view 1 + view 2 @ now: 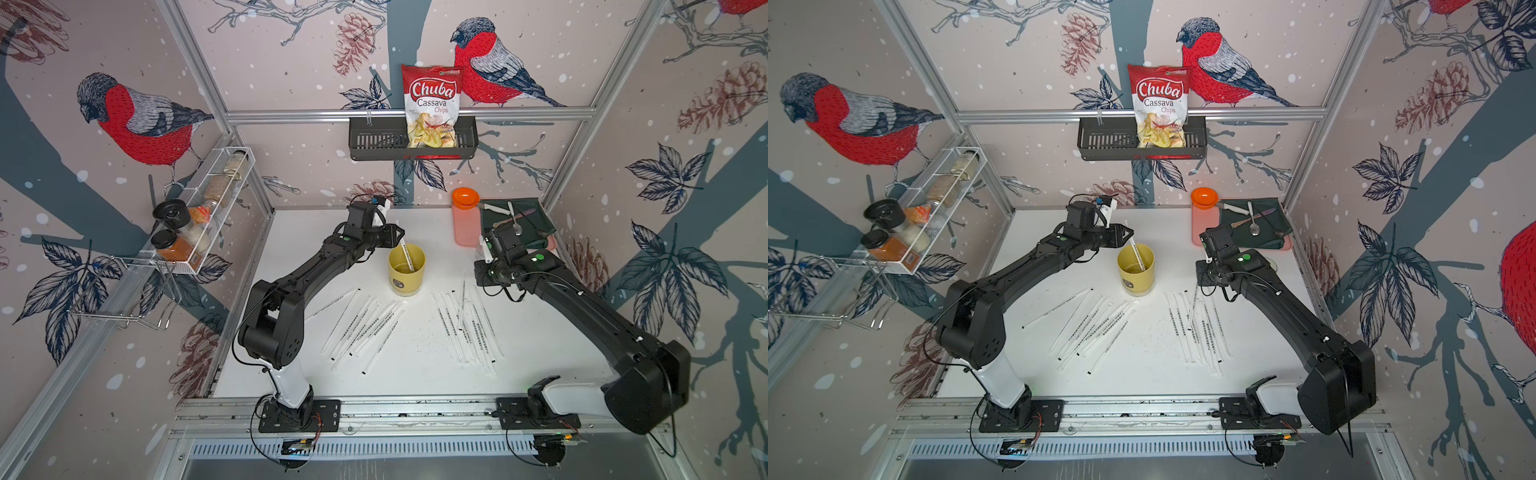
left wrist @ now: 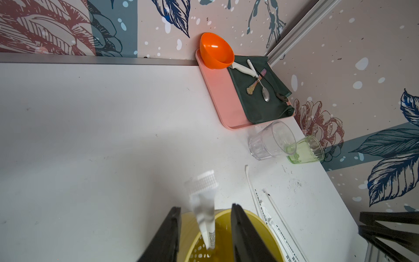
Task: Take the straws out of the storage container
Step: Pick up the straw from the container.
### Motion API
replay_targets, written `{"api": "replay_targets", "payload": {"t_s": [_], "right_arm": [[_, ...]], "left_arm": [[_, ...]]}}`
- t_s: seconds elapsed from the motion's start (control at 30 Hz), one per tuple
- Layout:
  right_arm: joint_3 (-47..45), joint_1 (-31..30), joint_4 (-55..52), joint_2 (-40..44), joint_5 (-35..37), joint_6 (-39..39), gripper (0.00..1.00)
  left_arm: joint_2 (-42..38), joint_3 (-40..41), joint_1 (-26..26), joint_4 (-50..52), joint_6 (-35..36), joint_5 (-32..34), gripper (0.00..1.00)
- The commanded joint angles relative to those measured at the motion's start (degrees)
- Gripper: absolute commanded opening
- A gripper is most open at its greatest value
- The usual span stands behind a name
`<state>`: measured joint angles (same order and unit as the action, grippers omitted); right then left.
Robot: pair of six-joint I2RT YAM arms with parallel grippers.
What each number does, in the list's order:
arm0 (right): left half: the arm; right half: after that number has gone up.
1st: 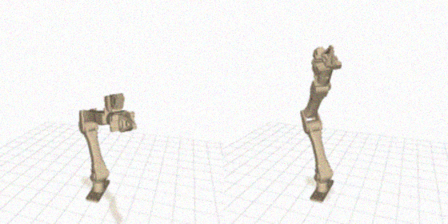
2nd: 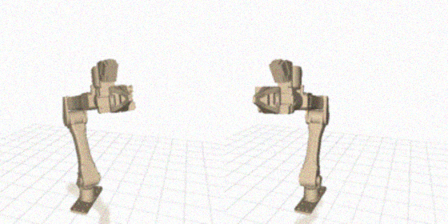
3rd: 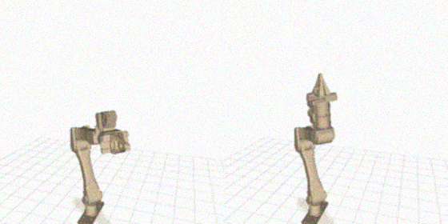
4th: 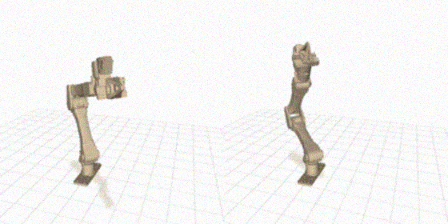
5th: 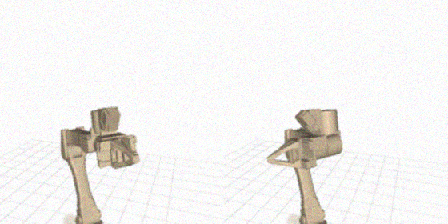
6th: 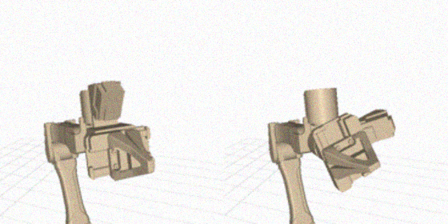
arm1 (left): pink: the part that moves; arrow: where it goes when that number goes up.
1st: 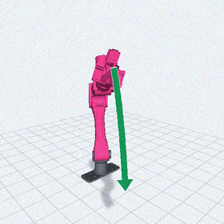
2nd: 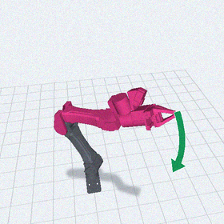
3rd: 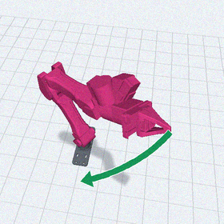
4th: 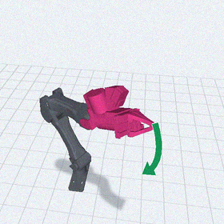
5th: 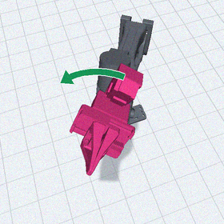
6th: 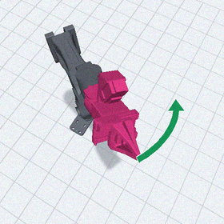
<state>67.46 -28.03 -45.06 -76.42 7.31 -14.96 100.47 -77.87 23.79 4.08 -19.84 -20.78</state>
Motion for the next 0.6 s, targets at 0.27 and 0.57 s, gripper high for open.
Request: {"api": "replay_targets", "payload": {"t_s": [0.27,0.57], "right_arm": [[-1.98,0.00,0.81,1.90,2.73,1.24,0.29],[-2.68,0.05,1.40,3.68,2.88,1.33,0.28]], "left_arm": [[2.69,-2.64,0.20,-2.88,1.00,0.47,0.32],[2.82,-5.07,0.20,-1.12,1.80,0.85,0.21]]}}
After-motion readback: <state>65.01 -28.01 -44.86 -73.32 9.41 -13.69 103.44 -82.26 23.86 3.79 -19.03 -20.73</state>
